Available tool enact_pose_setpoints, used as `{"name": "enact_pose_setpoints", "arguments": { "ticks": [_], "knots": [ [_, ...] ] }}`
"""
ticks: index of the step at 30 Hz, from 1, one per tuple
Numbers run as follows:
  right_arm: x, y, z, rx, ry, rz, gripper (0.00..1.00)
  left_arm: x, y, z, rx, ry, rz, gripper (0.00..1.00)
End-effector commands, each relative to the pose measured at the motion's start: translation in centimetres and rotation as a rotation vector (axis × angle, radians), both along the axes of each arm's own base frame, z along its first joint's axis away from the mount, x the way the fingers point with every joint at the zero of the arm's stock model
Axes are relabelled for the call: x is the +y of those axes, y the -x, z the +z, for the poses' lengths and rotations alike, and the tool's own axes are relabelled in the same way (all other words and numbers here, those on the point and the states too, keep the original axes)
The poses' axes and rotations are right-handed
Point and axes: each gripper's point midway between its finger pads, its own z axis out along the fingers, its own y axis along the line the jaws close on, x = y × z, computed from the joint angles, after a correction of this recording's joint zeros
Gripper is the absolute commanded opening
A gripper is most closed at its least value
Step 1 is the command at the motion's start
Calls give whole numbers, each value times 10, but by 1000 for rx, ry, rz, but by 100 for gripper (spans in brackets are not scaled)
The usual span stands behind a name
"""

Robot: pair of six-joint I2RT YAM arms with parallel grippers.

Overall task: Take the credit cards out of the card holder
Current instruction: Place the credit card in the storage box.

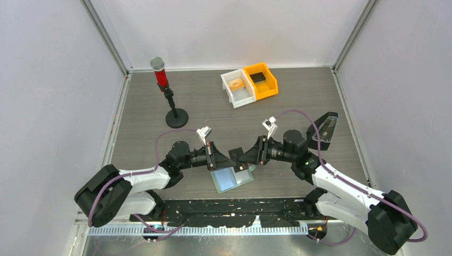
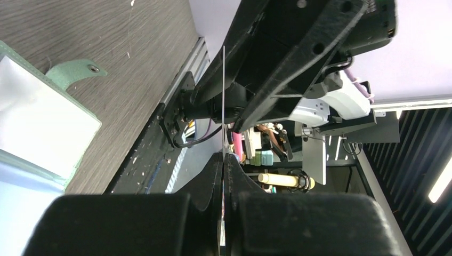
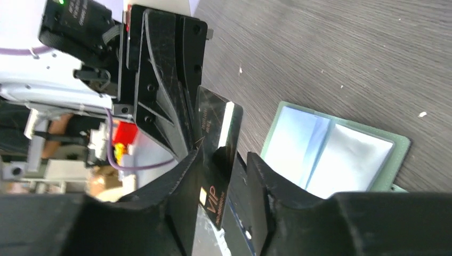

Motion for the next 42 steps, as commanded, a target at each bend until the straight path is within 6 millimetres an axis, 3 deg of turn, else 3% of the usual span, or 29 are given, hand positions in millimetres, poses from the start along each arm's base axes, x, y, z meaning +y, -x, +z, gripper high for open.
{"name": "enact_pose_setpoints", "arguments": {
  "ticks": [1, 2, 3, 4, 7, 12, 17, 23, 30, 42],
  "knots": [
    [-5, 5, 27, -209, 134, 113, 47, 4, 6, 8, -75, 21, -21, 0],
    [-10, 9, 23, -228, 172, 134, 52, 5, 9, 4, -84, 3, -31, 0],
    [-9, 10, 34, -257, 169, 152, 56, 6, 12, 1, -87, -12, -41, 0],
    [-12, 13, 30, -265, 200, 175, 65, 8, 15, -1, -93, -22, -54, 0],
    [-16, 16, 38, -286, 241, 211, 73, 11, 27, -4, -113, -49, -114, 0],
    [-14, 19, 50, -333, 257, 285, 68, 18, 42, -7, -136, -100, -184, 0],
    [-4, 18, 62, -337, 230, 356, 53, 21, 46, -1, -187, -134, -213, 0],
    [9, 16, 64, -309, 197, 438, 52, 22, 49, 4, -220, -130, -229, 0],
    [14, 21, 36, -241, 196, 526, 50, 22, 49, 5, -223, -128, -232, 0],
    [16, 19, 12, -189, 225, 532, 51, 20, 49, 9, -223, -104, -237, 0]
  ]
}}
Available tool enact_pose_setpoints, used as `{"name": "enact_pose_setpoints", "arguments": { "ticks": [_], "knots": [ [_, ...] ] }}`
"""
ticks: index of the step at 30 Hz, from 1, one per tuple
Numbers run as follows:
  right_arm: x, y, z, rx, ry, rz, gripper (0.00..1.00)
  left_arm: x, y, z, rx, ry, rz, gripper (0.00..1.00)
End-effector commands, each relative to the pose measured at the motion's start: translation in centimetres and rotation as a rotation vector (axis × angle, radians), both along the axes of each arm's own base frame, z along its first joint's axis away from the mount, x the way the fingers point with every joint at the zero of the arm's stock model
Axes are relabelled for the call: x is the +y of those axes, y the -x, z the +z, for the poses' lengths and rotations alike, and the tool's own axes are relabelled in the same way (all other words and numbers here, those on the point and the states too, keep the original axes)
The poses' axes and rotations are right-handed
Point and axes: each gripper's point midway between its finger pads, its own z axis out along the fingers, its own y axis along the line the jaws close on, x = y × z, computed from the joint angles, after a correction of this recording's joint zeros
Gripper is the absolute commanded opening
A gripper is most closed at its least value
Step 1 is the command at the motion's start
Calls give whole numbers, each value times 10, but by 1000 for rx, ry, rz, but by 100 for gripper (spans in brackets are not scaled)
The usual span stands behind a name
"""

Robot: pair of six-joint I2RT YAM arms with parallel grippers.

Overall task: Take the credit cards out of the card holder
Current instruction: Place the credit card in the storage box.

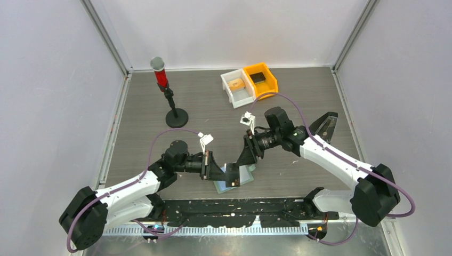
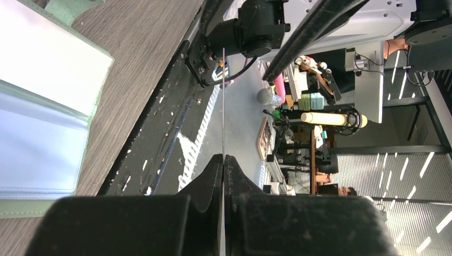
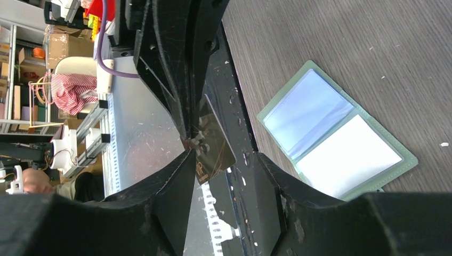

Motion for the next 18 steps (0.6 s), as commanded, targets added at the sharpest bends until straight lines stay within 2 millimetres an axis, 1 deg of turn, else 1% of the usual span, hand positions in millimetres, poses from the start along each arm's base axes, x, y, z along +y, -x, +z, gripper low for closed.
{"name": "enact_pose_setpoints", "arguments": {
  "ticks": [1, 6, 8, 9, 10, 11, 12, 14, 16, 17, 18],
  "knots": [
    [4, -2, 0, -25, -20, 24, 51, -5, 0, 22, -55, 63, -35, 0],
    [6, -3, -6, -21, -7, 19, 50, -5, -1, 19, -54, 63, -26, 0],
    [6, -2, -9, -17, -4, 17, 47, -5, -1, 18, -54, 63, -25, 0],
    [6, -2, -9, -19, -11, 13, 41, -5, -1, 17, -52, 62, -26, 0],
    [7, -1, -7, -21, -19, 15, 38, -5, -1, 17, -51, 62, -26, 0],
    [7, 0, -7, -16, -28, 16, 30, -5, -2, 18, -52, 63, -25, 0],
    [8, 0, -5, -22, -38, 17, 26, -5, -2, 18, -55, 64, -24, 0],
    [8, 1, -4, -21, -45, 18, 10, -5, -3, 18, -56, 63, -17, 0],
    [7, 0, -3, -38, -44, 5, 6, -6, -3, 18, -56, 59, -18, 0],
    [6, -3, -2, -51, -42, -7, 6, -5, -3, 18, -55, 55, -17, 0],
    [6, -3, 2, -64, -47, -14, 5, -5, -3, 16, -50, 44, -16, 6]
  ]
}}
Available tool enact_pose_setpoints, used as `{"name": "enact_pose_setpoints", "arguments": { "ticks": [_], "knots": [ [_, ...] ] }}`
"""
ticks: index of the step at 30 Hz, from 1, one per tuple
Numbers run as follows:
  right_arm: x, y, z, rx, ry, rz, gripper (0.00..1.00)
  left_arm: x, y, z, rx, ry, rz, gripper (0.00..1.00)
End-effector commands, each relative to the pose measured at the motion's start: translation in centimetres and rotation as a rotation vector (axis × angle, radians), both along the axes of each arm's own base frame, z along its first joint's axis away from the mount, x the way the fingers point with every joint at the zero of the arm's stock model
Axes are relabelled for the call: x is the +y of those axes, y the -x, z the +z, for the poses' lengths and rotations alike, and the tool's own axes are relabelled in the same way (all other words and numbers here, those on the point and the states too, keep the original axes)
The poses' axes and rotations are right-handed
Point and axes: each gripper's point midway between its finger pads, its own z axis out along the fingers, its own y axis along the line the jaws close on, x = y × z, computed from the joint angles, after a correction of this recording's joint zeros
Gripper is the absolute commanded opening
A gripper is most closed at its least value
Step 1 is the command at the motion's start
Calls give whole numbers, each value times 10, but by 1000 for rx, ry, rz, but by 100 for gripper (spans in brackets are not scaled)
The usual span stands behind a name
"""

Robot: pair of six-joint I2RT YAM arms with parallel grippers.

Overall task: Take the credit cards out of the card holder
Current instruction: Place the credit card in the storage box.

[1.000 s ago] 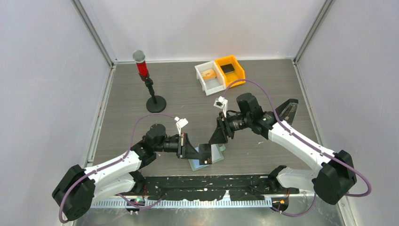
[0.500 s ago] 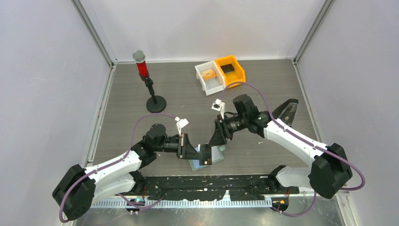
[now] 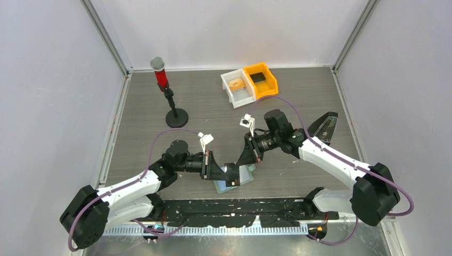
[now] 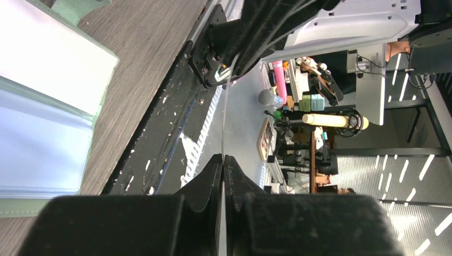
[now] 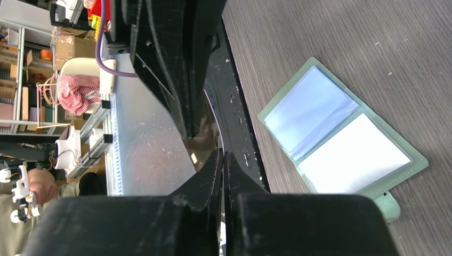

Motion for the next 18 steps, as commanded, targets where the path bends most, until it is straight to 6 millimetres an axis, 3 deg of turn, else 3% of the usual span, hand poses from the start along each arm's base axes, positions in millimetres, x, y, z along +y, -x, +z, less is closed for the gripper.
{"name": "enact_pose_setpoints", "arguments": {
  "ticks": [1, 4, 11, 15, 18],
  "knots": [
    [3, -9, 18, -104, -47, -36, 5, -3, -3, 16, -55, 32, -6, 14],
    [1, -18, 30, -142, -49, -98, 5, 2, -6, 8, -75, -25, 26, 44],
    [-9, -44, 58, -239, -80, -255, 5, 18, -15, 9, -151, -148, 109, 87],
    [-23, -81, 62, -258, -47, -417, 5, 29, -22, 7, -188, -221, 161, 99],
    [-38, -123, 74, -291, -58, -575, 5, 38, -29, -1, -182, -301, 221, 99]
  ]
}}
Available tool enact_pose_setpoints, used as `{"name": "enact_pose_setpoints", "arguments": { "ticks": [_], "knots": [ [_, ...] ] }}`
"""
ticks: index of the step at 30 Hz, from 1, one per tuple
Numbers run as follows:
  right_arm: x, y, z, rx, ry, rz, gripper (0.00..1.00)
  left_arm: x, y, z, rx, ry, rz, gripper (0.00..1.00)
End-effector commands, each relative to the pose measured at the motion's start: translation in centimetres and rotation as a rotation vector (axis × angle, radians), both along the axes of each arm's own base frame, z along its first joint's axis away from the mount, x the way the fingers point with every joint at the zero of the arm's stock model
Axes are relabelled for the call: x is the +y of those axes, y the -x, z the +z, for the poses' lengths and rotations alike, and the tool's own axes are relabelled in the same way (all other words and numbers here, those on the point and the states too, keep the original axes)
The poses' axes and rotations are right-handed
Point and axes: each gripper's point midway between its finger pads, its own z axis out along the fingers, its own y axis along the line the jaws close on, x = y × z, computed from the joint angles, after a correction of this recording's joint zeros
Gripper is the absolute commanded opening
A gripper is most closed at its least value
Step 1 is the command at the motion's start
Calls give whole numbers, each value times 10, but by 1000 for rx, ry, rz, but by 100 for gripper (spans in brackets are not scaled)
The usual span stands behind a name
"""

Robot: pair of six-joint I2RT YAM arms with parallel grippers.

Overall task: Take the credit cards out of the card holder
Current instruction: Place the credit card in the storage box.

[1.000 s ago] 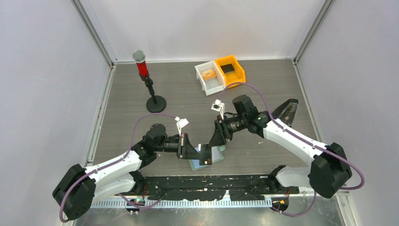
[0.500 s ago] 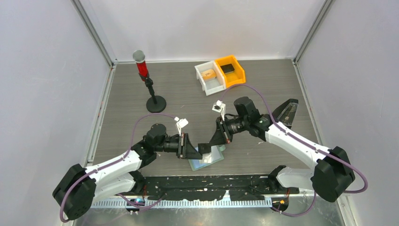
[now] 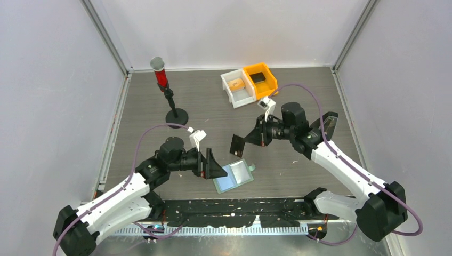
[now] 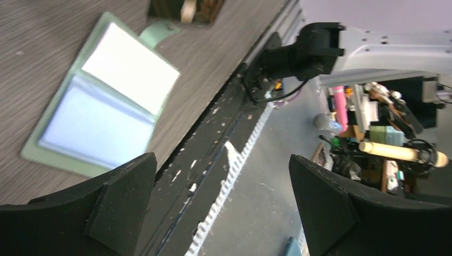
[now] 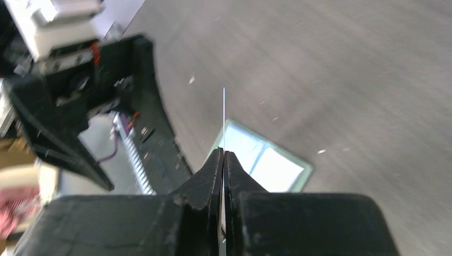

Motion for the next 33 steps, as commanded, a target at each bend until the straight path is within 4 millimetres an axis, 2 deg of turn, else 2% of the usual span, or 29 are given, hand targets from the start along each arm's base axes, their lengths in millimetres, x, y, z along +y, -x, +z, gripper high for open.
{"name": "enact_pose_setpoints", "arguments": {
  "ticks": [1, 2, 3, 4, 5, 6, 7, 8, 9, 10, 13, 14, 16, 17, 18, 19, 20, 21, 22, 23, 24, 25, 26, 30, 31, 32, 33],
  "knots": [
    [-16, -69, 33, -113, -44, -257, 5, 23, -13, -19, -11, -184, 113, 99],
    [-26, -89, 40, -150, -49, -339, 5, 31, -13, -25, 2, -247, 125, 99],
    [-30, -100, 40, -159, -44, -377, 5, 36, -13, -28, 5, -289, 132, 99],
    [-39, -119, 51, -200, -54, -451, 5, 39, -12, -27, 1, -311, 128, 99],
    [-43, -131, 49, -202, -49, -484, 5, 41, -11, -24, -5, -316, 122, 99],
    [-52, -149, 63, -244, -67, -546, 5, 42, -9, -21, -9, -316, 119, 99],
    [-57, -164, 57, -239, -53, -586, 5, 44, -10, -18, -19, -320, 128, 99],
    [-67, -180, 72, -283, -74, -640, 5, 49, -11, -16, -28, -334, 146, 99],
    [-70, -194, 66, -280, -67, -663, 5, 55, -14, -14, -46, -356, 174, 99],
    [-80, -210, 80, -328, -92, -710, 5, 59, -16, -11, -61, -373, 192, 99],
    [-105, -258, 78, -351, -79, -840, 5, 71, -18, -6, -102, -417, 212, 99],
    [-110, -268, 80, -358, -80, -866, 5, 73, -18, -5, -110, -429, 216, 99],
    [-123, -296, 68, -343, -70, -925, 5, 78, -19, -4, -126, -448, 223, 99],
    [-130, -307, 79, -362, -91, -951, 5, 80, -19, -5, -130, -458, 224, 99],
    [-131, -319, 65, -342, -75, -958, 5, 81, -19, -6, -138, -460, 222, 99],
    [-135, -331, 79, -368, -91, -967, 5, 82, -19, -6, -144, -462, 220, 99],
    [-135, -344, 60, -339, -65, -969, 5, 82, -19, -6, -151, -460, 217, 99],
    [-139, -354, 69, -351, -69, -983, 5, 81, -18, -6, -155, -454, 213, 99],
    [-142, -365, 50, -321, -45, -991, 5, 80, -18, -4, -162, -442, 212, 99],
    [-143, -373, 58, -334, -57, -997, 5, 79, -18, -2, -166, -432, 209, 99],
    [-144, -382, 43, -312, -45, -1003, 5, 79, -18, -1, -172, -425, 209, 99],
    [-144, -388, 49, -324, -57, -1006, 5, 79, -18, 1, -178, -422, 211, 99],
    [-144, -396, 44, -319, -60, -1009, 5, 80, -19, 2, -185, -422, 217, 99],
    [-137, -418, 30, -294, -87, -993, 5, 85, -23, 3, -208, -431, 245, 99],
    [-134, -423, 16, -273, -85, -986, 5, 86, -23, 4, -213, -434, 251, 99],
    [-130, -427, 20, -268, -108, -974, 5, 87, -24, 4, -215, -438, 255, 99],
    [-128, -431, 6, -245, -105, -970, 5, 88, -24, 5, -217, -442, 260, 99]
  ]
}}
